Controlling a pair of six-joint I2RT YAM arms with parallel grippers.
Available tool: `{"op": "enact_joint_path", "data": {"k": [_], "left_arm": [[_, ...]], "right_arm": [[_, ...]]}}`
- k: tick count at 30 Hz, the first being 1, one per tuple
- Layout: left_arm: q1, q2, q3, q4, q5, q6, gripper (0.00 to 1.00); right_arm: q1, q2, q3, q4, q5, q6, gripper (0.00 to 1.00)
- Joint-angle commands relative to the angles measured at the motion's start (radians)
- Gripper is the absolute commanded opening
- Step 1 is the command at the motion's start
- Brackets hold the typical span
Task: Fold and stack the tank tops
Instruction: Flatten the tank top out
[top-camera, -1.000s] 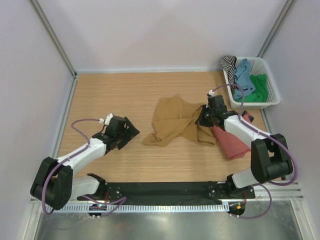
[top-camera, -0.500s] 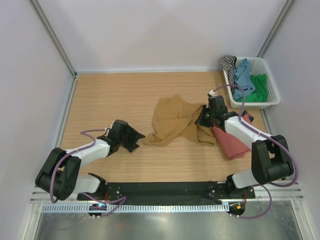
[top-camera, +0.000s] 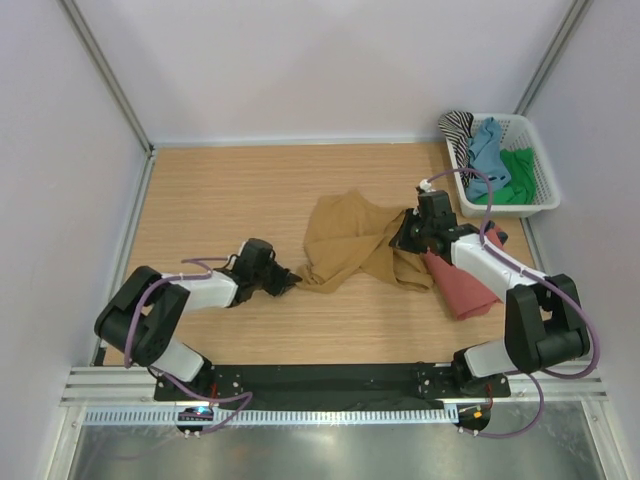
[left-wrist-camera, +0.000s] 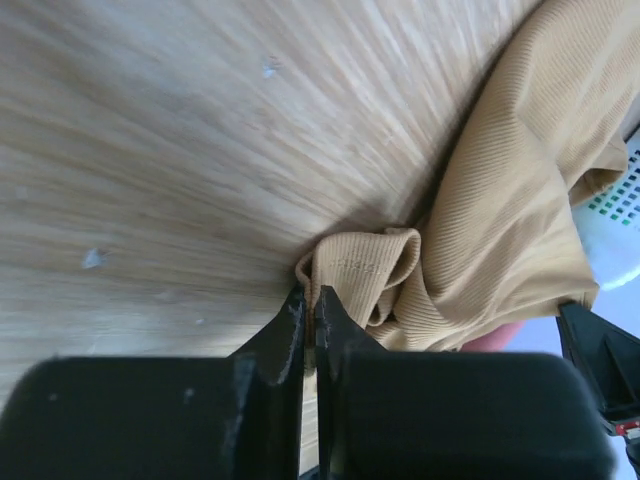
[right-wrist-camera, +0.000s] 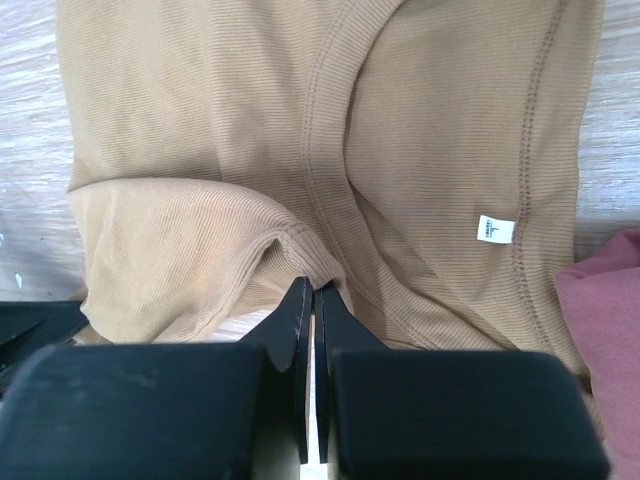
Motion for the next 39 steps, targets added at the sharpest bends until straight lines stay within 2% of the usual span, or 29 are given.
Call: {"op": "enact_joint_path", "data": {"k": [1, 4, 8, 9, 14, 18, 21, 25, 28, 33, 35, 37, 39], "left_arm": [[0.008, 0.037, 0.020, 0.028, -0.018, 0.027, 0.00], [0.059, 0.014, 0.068, -0.018, -0.024, 0.092, 0.00], [0.134, -0.038, 0.238, -0.224, -0.067, 0.219, 0.00], [0.145, -0.052, 0.272, -0.269, -0.123, 0.241, 0.00], [0.203, -0.167, 0.468, -0.455, -0.301, 0.340, 0.00], [0.281, -0.288, 0.565, -0.515, -0.340, 0.344, 0.00], [0.285, -0.423, 0.609, -0.526, -0.381, 0.382, 0.00], [0.266, -0.586, 0.726, -0.573, -0.378, 0.532, 0.00], [0.257, -0.720, 0.726, -0.581, -0.377, 0.563, 0.00], [0.257, -0.856, 0.706, -0.630, -0.406, 0.555, 0.00], [0.259, -0.877, 0.692, -0.656, -0.458, 0.538, 0.00], [0.257, -0.862, 0.688, -0.688, -0.514, 0.518, 0.00], [0.257, -0.799, 0.697, -0.708, -0.529, 0.502, 0.00]], "right_arm": [[0.001, -0.051, 0.008, 0.039, -0.009, 0.002, 0.01], [-0.001, -0.035, 0.039, 0.028, -0.022, -0.006, 0.01], [0.001, -0.005, 0.119, -0.001, -0.044, -0.006, 0.01], [-0.001, 0.002, 0.137, -0.001, -0.054, 0.000, 0.01], [0.001, 0.055, 0.327, -0.009, -0.088, 0.008, 0.01], [0.010, 0.100, 0.504, -0.026, -0.185, -0.041, 0.01], [0.070, 0.043, 0.588, -0.050, -0.197, -0.114, 0.01], [0.156, -0.154, 0.585, -0.093, -0.217, -0.196, 0.01], [0.234, -0.306, 0.529, -0.086, -0.209, -0.220, 0.01], [0.260, -0.477, 0.467, -0.070, -0.233, -0.191, 0.01], [0.260, -0.479, 0.488, -0.127, -0.202, -0.194, 0.01], [0.260, -0.411, 0.557, -0.183, -0.133, -0.202, 0.01], [0.259, -0.274, 0.660, -0.297, -0.079, -0.213, 0.01]]}}
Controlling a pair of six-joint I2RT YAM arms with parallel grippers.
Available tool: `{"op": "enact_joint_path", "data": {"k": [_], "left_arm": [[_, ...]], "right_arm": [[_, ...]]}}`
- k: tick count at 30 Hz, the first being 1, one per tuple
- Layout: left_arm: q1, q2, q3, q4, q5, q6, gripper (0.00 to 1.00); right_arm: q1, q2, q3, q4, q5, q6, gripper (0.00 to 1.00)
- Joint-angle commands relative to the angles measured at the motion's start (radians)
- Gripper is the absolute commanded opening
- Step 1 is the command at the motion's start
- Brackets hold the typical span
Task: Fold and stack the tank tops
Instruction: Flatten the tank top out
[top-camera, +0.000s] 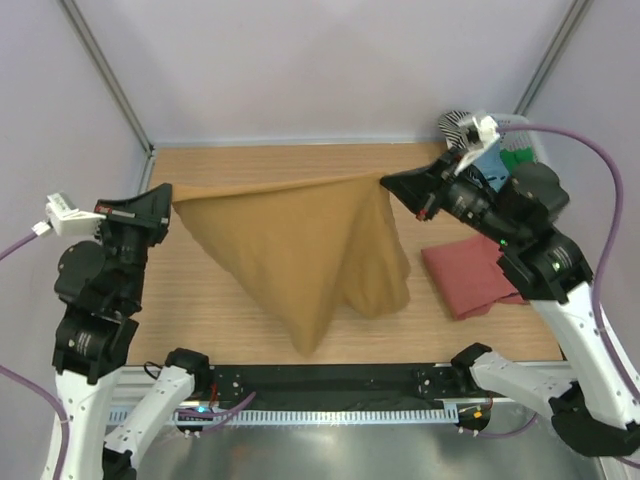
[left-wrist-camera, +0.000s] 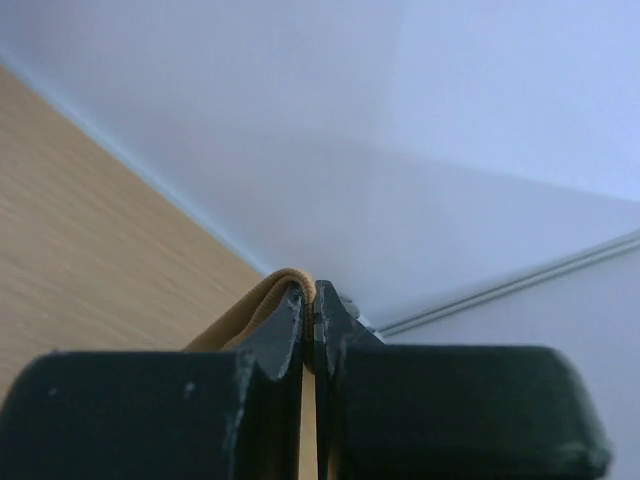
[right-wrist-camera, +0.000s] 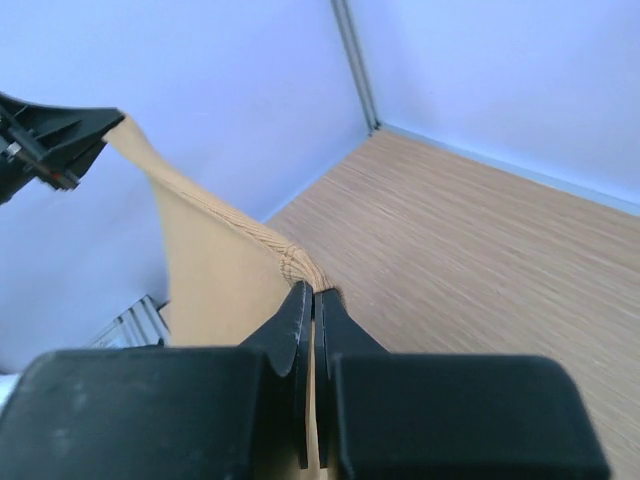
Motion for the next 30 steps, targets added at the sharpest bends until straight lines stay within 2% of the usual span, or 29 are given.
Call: {"op": "enact_joint_path", "data": {"k": [1, 3, 5, 8, 9, 10, 11, 12, 13, 14, 15, 16, 19, 23, 26, 29, 30], "left_arm": [[0.001, 0.114, -0.013, -0.087, -0.125, -0.016, 0.00], [0.003, 0.202, -0.028, -0.078, -0.143, -0.041, 0.00], [0.012, 0.276, -0.074, -0.016, -0.151, -0.065, 0.00], [0.032, 0.475, -0.097, 0.076, -0.137, -0.095, 0.00], [0.043, 0.608, -0.089, 0.129, -0.134, -0.087, 0.00], [0.047, 0.673, -0.050, 0.131, -0.139, -0.092, 0.01], [0.060, 0.753, -0.019, 0.131, -0.140, -0.090, 0.06], [0.066, 0.819, 0.018, 0.107, -0.125, -0.067, 0.38], [0.075, 0.944, 0.117, 0.067, -0.104, -0.058, 0.56], [0.087, 0.992, 0.171, 0.021, -0.094, -0.050, 0.70], [0.086, 1.028, 0.217, -0.067, -0.122, -0.047, 0.89], [0.086, 1.062, 0.262, -0.087, -0.134, -0.049, 0.93], [0.089, 1.024, 0.207, -0.032, -0.139, -0.027, 0.96], [0.101, 0.942, 0.107, 0.048, -0.096, -0.015, 0.95], [0.104, 0.913, 0.041, 0.076, -0.029, -0.007, 0.94], [0.109, 0.921, 0.014, 0.105, 0.033, 0.002, 0.90], [0.109, 0.928, 0.011, 0.113, 0.041, 0.005, 0.89]], "right_arm": [[-0.005, 0.243, 0.116, -0.208, 0.150, -0.022, 0.01], [-0.009, 0.384, 0.156, -0.233, 0.183, -0.001, 0.01], [-0.045, 0.477, 0.152, -0.192, 0.151, 0.025, 0.01], [-0.116, 0.690, 0.192, -0.115, 0.129, 0.070, 0.01], [-0.133, 0.758, 0.254, -0.103, 0.116, 0.076, 0.01], [-0.148, 0.872, 0.291, -0.083, 0.108, 0.096, 0.13], [-0.165, 0.933, 0.329, -0.083, 0.121, 0.104, 0.30], [-0.168, 0.975, 0.406, -0.090, 0.132, 0.108, 0.50], [-0.168, 1.030, 0.428, -0.095, 0.141, 0.115, 0.65], [-0.168, 1.040, 0.439, -0.094, 0.134, 0.116, 0.66], [-0.170, 1.041, 0.436, -0.089, 0.131, 0.119, 0.66], [-0.168, 1.031, 0.417, -0.066, 0.132, 0.121, 0.68], [-0.166, 0.959, 0.313, -0.029, 0.149, 0.099, 0.72], [-0.173, 0.850, 0.148, -0.046, 0.243, 0.092, 0.67], [-0.186, 0.813, 0.057, -0.032, 0.354, 0.102, 0.60], [-0.217, 0.834, 0.034, -0.049, 0.421, 0.107, 0.47], [-0.225, 0.846, 0.037, -0.067, 0.451, 0.108, 0.46]]}}
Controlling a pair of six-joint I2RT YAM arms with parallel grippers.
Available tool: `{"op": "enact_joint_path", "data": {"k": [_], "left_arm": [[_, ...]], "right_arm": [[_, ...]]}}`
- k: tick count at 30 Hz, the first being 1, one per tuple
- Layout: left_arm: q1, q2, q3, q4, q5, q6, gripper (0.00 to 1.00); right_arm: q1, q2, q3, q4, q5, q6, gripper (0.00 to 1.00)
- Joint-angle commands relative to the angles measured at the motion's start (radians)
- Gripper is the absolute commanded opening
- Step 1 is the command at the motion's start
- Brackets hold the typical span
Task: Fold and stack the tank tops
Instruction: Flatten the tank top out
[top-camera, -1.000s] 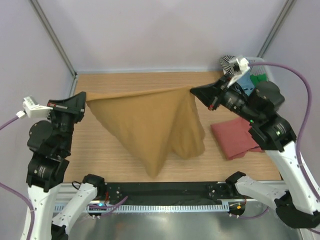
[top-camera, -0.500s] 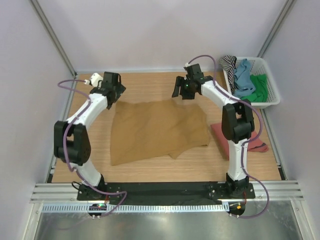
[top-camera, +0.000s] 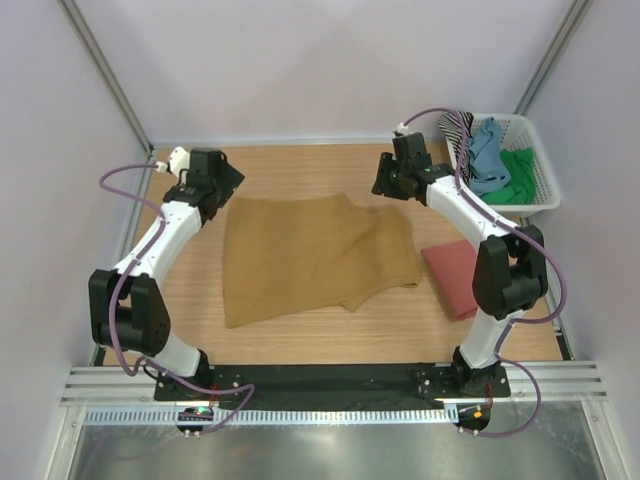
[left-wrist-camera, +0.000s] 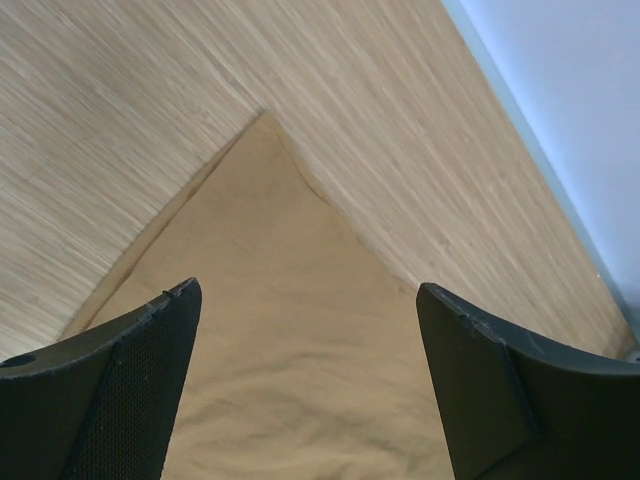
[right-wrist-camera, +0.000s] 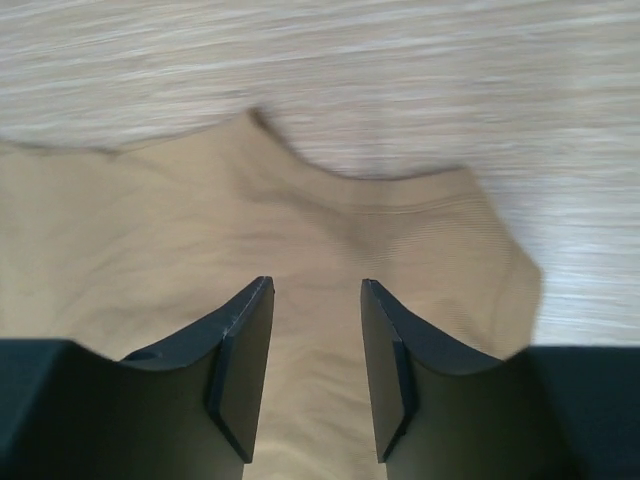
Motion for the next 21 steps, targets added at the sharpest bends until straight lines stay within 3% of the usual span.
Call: {"op": "enact_joint_path", "data": {"k": [1, 4, 10, 16, 19, 21], "left_arm": [[0.014, 0.023, -0.032, 0.075, 0.085, 0.031, 0.88], [0.039, 0.086, -0.012, 0.067, 0.144, 0.034, 0.87], [0.092, 0.206, 0.026, 0.064, 0.218, 0.034, 0.83], [0.106, 0.334, 0.088, 0.058, 0.268, 0.054, 0.80], [0.106, 0.387, 0.127, 0.059, 0.279, 0.059, 0.77], [0.106, 0.411, 0.146, 0.056, 0.276, 0.063, 0.76]], "right_arm": [[-0.033, 0.041, -0.022, -0.020, 0.146, 0.003, 0.46], [-0.039, 0.096, 0.002, -0.049, 0.226, -0.009, 0.55], [-0.063, 0.186, 0.054, -0.090, 0.291, -0.014, 0.53], [-0.080, 0.245, 0.059, -0.067, 0.253, -0.009, 0.55], [-0.083, 0.281, 0.080, -0.066, 0.243, -0.003, 0.40], [-0.094, 0.303, 0.090, -0.066, 0.245, 0.000, 0.24]]}}
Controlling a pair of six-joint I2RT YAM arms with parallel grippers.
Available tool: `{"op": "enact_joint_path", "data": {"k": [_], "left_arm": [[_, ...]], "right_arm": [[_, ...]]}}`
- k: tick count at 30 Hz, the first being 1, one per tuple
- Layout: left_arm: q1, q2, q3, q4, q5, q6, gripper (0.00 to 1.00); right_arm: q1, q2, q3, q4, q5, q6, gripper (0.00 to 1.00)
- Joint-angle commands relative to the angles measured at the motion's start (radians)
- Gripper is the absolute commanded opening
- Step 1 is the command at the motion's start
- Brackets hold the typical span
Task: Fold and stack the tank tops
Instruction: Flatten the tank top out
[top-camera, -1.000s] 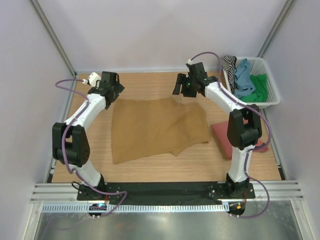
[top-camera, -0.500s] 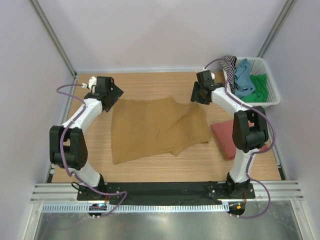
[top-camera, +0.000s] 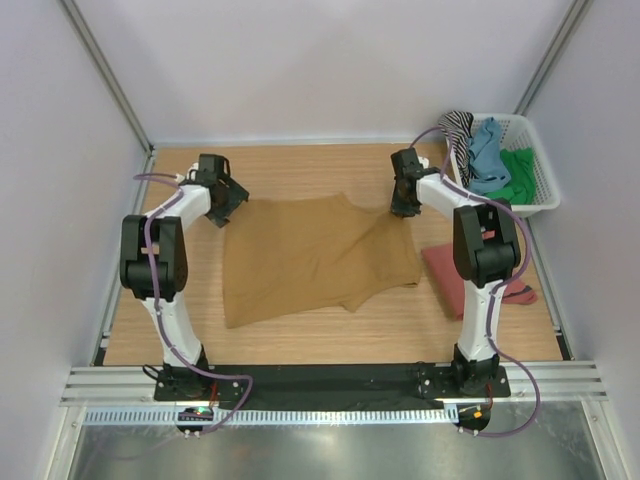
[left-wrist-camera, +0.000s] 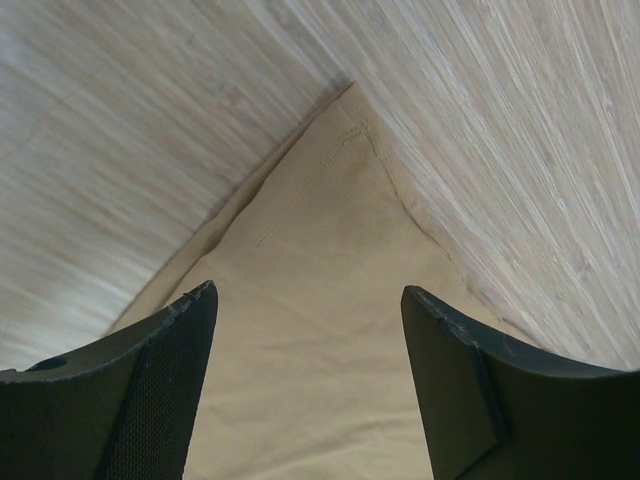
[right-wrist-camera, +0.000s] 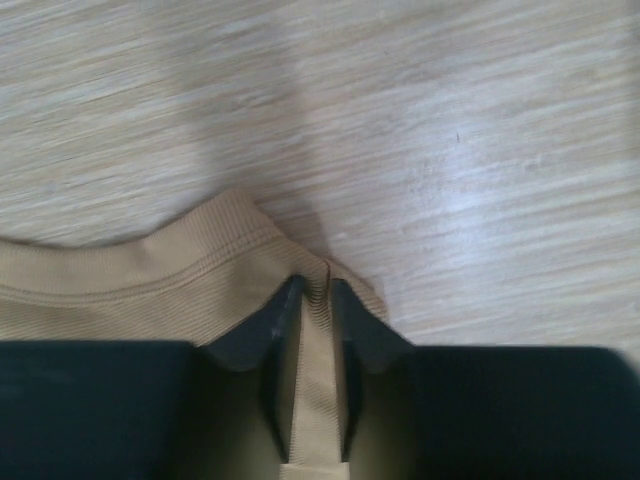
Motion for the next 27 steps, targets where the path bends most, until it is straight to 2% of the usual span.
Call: {"op": "enact_joint_path", "data": {"k": [1, 4, 6, 12, 15, 17, 21, 27], "left_arm": [[0.004, 0.041, 0.069, 0.019, 0.022, 0.028, 0.74], [0.004, 0.072, 0.103, 0.019, 0.025, 0.029, 0.73], [0.004, 0.111, 0.128, 0.019, 0.033, 0.034, 0.71], [0.010, 0.234, 0.273, -0.028, 0.025, 0.043, 0.68], [0.012, 0.280, 0.329, -0.036, 0.036, 0.043, 0.56], [0.013, 0.300, 0.365, -0.038, 0.057, 0.040, 0.54], [0.010, 0.358, 0.428, -0.036, 0.087, 0.031, 0.33], [0.010, 0.443, 0.539, -0.027, 0.160, 0.011, 0.15]], "right_arm": [[-0.014, 0.025, 0.059, 0.018, 0.016, 0.013, 0.17], [-0.042, 0.044, 0.073, 0.026, 0.010, 0.020, 0.05], [-0.062, 0.062, 0.084, 0.032, 0.006, 0.033, 0.01], [-0.085, 0.090, 0.110, 0.061, 0.012, 0.051, 0.01], [-0.089, 0.099, 0.135, 0.066, 0.024, 0.051, 0.01], [-0.091, 0.105, 0.153, 0.066, 0.013, 0.048, 0.02], [-0.091, 0.094, 0.139, 0.095, 0.007, 0.054, 0.03], [-0.095, 0.119, 0.193, 0.104, 0.024, 0.046, 0.04]]}}
